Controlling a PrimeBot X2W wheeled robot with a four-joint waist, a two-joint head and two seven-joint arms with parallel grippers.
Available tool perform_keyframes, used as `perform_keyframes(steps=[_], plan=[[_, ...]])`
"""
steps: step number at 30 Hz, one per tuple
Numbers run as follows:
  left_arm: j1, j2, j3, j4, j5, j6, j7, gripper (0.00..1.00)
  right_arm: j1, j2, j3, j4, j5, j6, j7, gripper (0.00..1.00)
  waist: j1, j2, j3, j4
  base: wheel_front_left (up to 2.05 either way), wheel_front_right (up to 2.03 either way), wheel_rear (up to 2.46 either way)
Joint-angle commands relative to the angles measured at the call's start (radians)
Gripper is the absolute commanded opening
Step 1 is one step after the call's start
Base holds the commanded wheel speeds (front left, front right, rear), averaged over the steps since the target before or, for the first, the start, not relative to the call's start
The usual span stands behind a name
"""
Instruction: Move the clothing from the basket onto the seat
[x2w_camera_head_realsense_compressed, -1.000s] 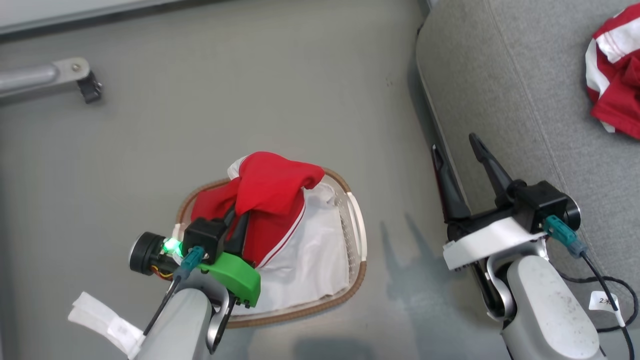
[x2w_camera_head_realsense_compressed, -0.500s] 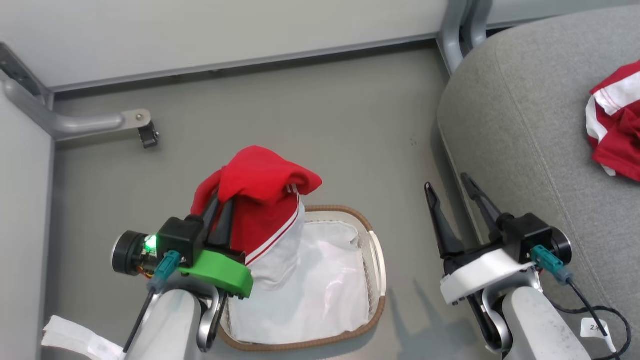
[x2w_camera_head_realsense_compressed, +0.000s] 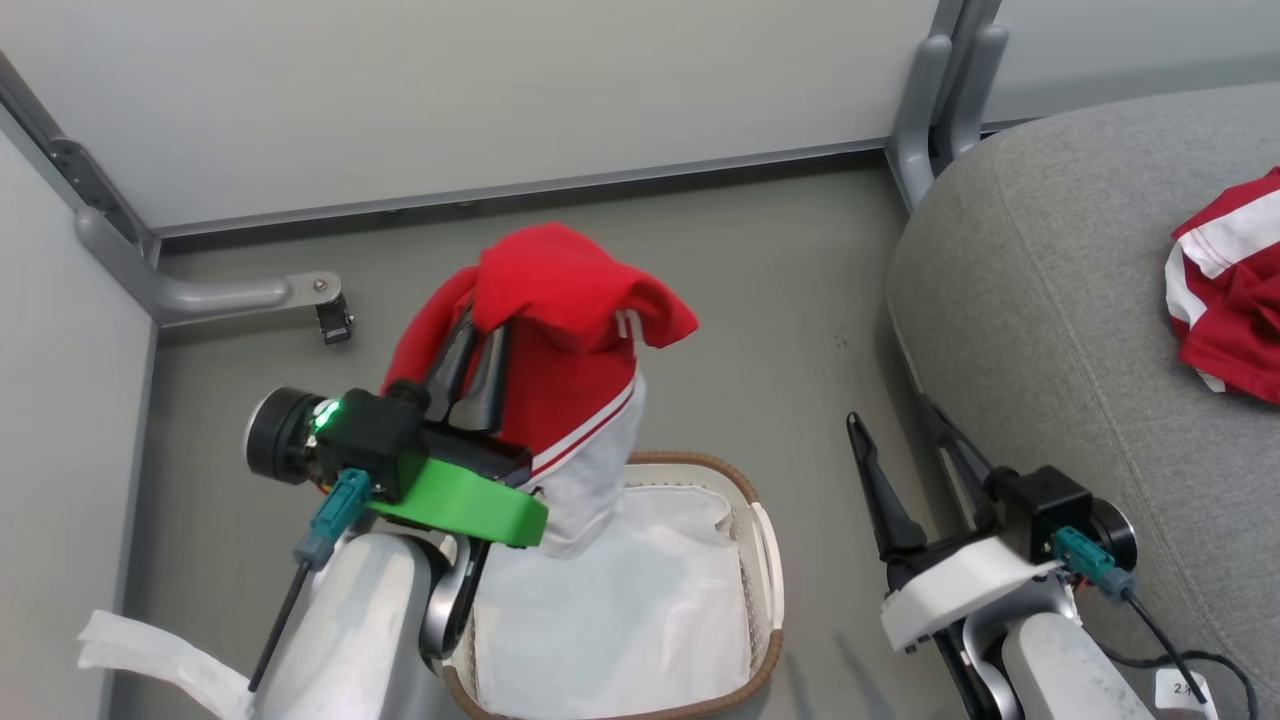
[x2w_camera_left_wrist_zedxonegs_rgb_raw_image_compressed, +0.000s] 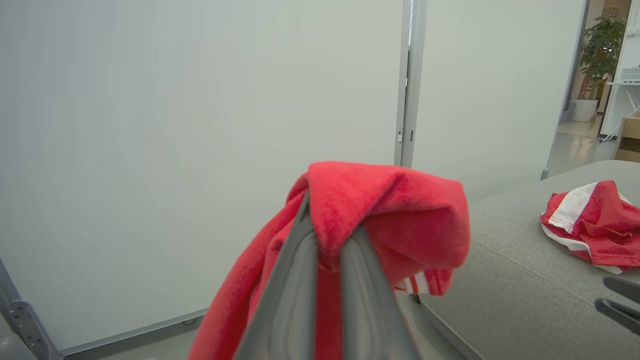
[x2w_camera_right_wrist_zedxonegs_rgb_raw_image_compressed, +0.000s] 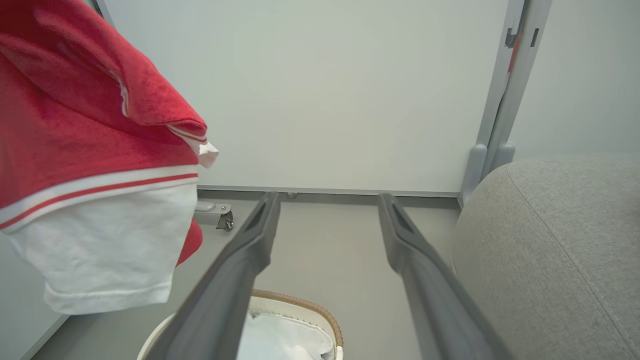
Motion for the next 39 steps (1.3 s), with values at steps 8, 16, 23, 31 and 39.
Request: perform_keyframes(steps=[8, 16, 23, 31, 39], plan=[[-0.027, -0.001, -0.044, -0.068, -0.026, -0.004, -0.001, 0.00, 0.036, -0.004, 0.015, -0.002, 0.019, -0.001, -0.005, 1.00, 0.0001, 0.0000, -0.022, -0.003, 0.00, 0.00, 0.00], [-0.012, -0.001, -0.088, -0.074, -0.046, -0.005, -0.001, 0.00, -0.020, -0.004, 0.214, -0.071, 0.067, -0.001, -0.005, 1.00, 0.0001, 0.0000, -0.013, 0.000, 0.00, 0.00, 0.00], [-0.025, -0.002, -0.138, -0.062, -0.082, 0.004, -0.001, 0.00, -0.152, -0.005, 0.403, -0.060, 0.078, -0.001, -0.005, 1.00, 0.0001, 0.0000, 0.003, 0.016, 0.00, 0.00, 0.00], [-0.035, -0.002, -0.204, -0.067, -0.108, 0.010, -0.001, 0.00, -0.218, -0.004, 0.398, -0.007, 0.063, -0.001, -0.005, 1.00, 0.0001, 0.0000, 0.008, 0.050, 0.00, 0.00, 0.00], [-0.033, -0.002, -0.270, -0.067, -0.142, 0.013, -0.001, 0.00, -0.256, -0.005, 0.414, 0.100, 0.042, -0.001, -0.005, 1.00, 0.0001, 0.0000, 0.004, 0.072, 0.00, 0.00, 0.00]])
